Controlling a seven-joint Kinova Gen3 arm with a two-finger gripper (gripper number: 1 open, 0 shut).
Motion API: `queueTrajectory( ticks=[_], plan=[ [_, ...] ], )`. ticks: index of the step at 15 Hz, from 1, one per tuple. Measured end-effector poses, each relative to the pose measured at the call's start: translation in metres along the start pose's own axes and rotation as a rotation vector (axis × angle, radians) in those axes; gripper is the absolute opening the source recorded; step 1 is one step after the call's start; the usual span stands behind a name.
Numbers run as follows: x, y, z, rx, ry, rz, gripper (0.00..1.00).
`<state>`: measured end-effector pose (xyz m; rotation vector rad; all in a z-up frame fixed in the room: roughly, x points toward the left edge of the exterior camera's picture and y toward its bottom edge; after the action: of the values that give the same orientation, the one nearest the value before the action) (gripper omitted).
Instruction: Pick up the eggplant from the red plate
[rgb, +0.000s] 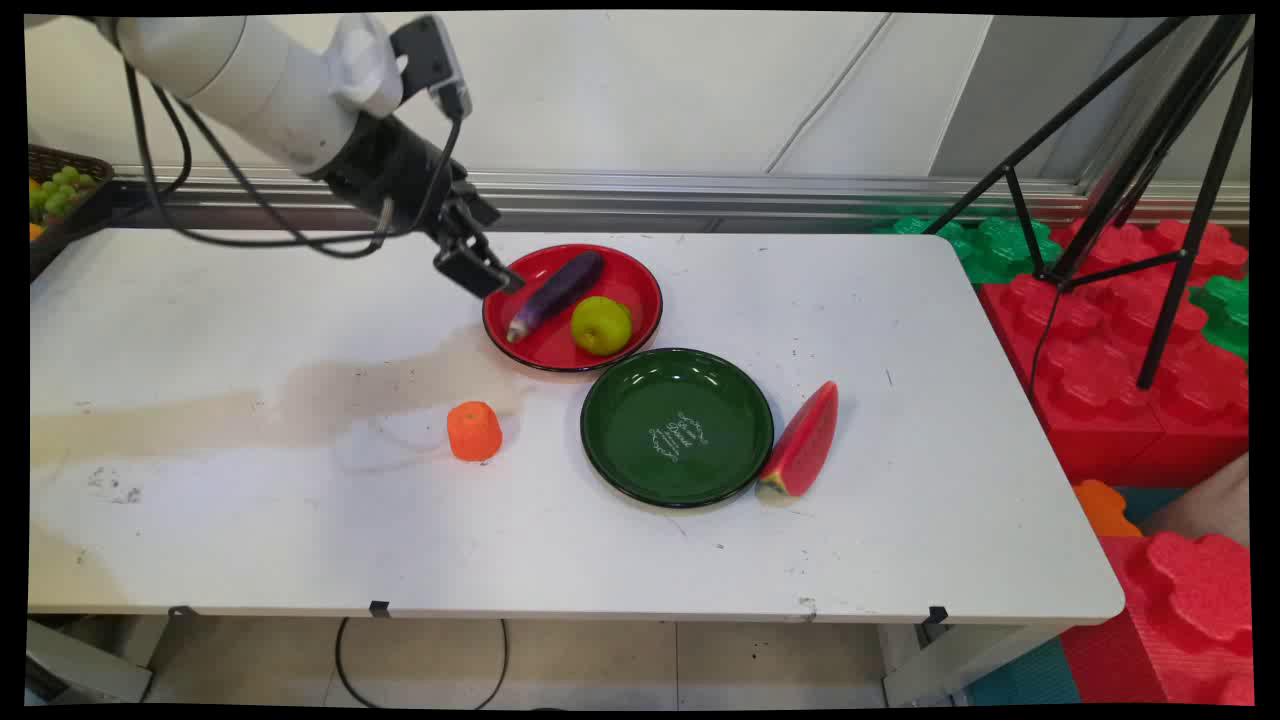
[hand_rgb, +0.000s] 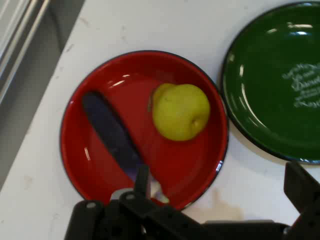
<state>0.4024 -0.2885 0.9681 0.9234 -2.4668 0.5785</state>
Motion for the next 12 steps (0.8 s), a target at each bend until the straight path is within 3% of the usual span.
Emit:
queueTrajectory(
  ticks=[6, 12],
  plan=[
    [0.021, -0.018, 0.01, 0.083, -0.023, -0.128, 1.0],
    [0.037, -0.045, 0.059, 0.159, -0.087, -0.256, 1.0]
  ],
)
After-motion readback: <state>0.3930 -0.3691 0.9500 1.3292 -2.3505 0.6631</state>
